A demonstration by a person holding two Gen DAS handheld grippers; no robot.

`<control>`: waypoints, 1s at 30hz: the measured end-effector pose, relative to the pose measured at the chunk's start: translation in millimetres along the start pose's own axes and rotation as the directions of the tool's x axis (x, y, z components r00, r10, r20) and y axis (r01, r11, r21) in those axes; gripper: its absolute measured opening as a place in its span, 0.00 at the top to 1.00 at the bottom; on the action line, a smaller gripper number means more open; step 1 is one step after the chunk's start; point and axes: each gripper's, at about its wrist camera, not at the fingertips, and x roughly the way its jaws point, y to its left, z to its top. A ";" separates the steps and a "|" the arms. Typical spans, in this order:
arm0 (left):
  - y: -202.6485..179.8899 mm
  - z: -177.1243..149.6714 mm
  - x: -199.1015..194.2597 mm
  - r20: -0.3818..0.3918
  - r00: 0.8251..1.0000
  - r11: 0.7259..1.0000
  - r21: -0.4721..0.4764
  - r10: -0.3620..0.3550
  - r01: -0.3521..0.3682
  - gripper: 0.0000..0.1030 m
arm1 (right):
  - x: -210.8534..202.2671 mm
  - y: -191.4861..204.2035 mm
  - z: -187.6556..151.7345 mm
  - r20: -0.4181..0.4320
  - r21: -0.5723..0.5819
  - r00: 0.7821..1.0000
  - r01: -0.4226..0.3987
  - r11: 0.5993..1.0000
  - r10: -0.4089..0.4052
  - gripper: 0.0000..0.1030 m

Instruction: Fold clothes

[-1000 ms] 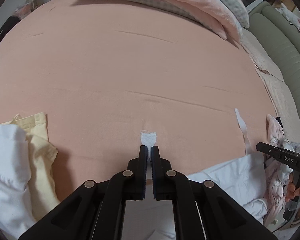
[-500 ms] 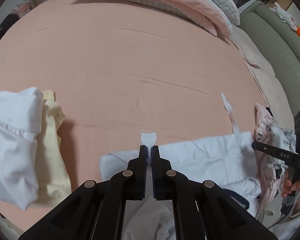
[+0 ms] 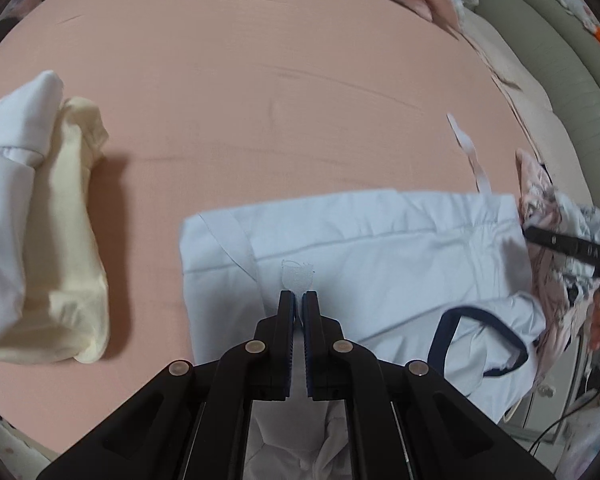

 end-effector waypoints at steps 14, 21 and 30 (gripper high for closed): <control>-12.4 4.3 -27.7 0.000 1.000 0.999 0.032 -0.017 0.017 0.62 | 37.9 22.9 21.3 -0.054 0.006 0.994 0.093 0.996 -0.093 0.35; -16.3 17.4 -60.7 0.067 0.995 0.997 0.032 -0.072 0.070 0.43 | 51.0 36.3 39.2 -0.057 -0.027 0.989 0.136 0.990 -0.137 0.33; -16.6 53.2 -51.1 0.096 0.995 1.000 -0.001 -0.017 0.017 0.42 | 71.6 53.2 62.4 -0.058 -0.071 0.979 0.192 0.979 -0.196 0.33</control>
